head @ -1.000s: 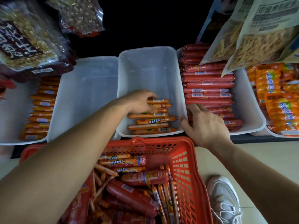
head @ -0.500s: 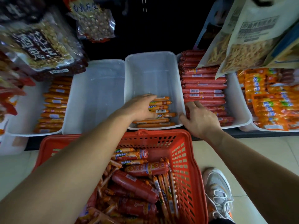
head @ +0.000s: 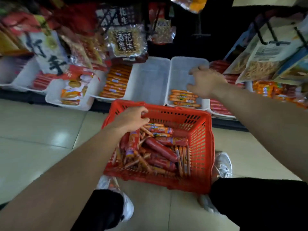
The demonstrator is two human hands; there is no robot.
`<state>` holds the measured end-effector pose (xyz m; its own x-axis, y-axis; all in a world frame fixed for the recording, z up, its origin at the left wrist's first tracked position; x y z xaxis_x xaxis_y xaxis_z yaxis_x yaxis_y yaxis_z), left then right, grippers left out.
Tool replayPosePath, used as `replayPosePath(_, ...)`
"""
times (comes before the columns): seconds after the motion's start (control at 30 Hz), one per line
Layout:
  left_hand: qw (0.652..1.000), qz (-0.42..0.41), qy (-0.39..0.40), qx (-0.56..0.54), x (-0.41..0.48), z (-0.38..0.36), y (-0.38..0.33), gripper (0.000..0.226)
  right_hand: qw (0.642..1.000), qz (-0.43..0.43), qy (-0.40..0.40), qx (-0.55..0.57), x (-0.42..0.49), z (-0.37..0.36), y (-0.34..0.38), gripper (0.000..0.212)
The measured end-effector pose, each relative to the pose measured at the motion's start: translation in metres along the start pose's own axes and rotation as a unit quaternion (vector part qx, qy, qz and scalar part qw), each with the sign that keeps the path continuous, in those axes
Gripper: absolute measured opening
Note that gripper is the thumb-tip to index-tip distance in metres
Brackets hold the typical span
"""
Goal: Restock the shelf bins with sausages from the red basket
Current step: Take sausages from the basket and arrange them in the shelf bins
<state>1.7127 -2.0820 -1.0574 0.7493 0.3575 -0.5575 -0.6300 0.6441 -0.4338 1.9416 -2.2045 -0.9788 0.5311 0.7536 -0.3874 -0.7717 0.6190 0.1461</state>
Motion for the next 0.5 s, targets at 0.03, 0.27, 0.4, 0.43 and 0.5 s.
replayPosePath(0.03,1.000,0.011,0.004,-0.006,-0.008,-0.011,0.012,0.039,1.000,0.012,0.010,0.006,-0.004,-0.013,0.013,0.062)
replayPosePath(0.27,0.994,0.103,0.039,-0.017,-0.019,-0.090,0.095,0.058,0.987,0.063,0.148,0.004,-0.023,-0.185,0.073,0.056)
replayPosePath(0.4,0.989,0.143,0.036,-0.012,-0.001,-0.125,0.128,0.062,0.961,0.029,0.273,0.024,-0.022,-0.295,0.074,0.068)
replayPosePath(0.43,0.989,0.146,0.028,-0.002,0.004,-0.129,0.132,0.063,0.959,0.018,0.278,0.048,-0.021,-0.314,0.072,0.070)
replayPosePath(0.5,0.987,0.159,0.008,0.011,0.015,-0.129,0.136,0.066,0.952,-0.006,0.288,0.101,-0.019,-0.344,0.070,0.070)
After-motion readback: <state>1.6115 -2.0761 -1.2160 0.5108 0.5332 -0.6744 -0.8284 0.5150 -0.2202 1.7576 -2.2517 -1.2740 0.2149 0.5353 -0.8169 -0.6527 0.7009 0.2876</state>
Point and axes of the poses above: each hand's wrist, its own x-axis towards the middle knuckle, its own z-axis out of the back of the hand, y = z × x, the point moved 9 cm from there along x, towards the middle knuckle, and after that the axes turned 11 degrees about y, right-handed, at the moved point
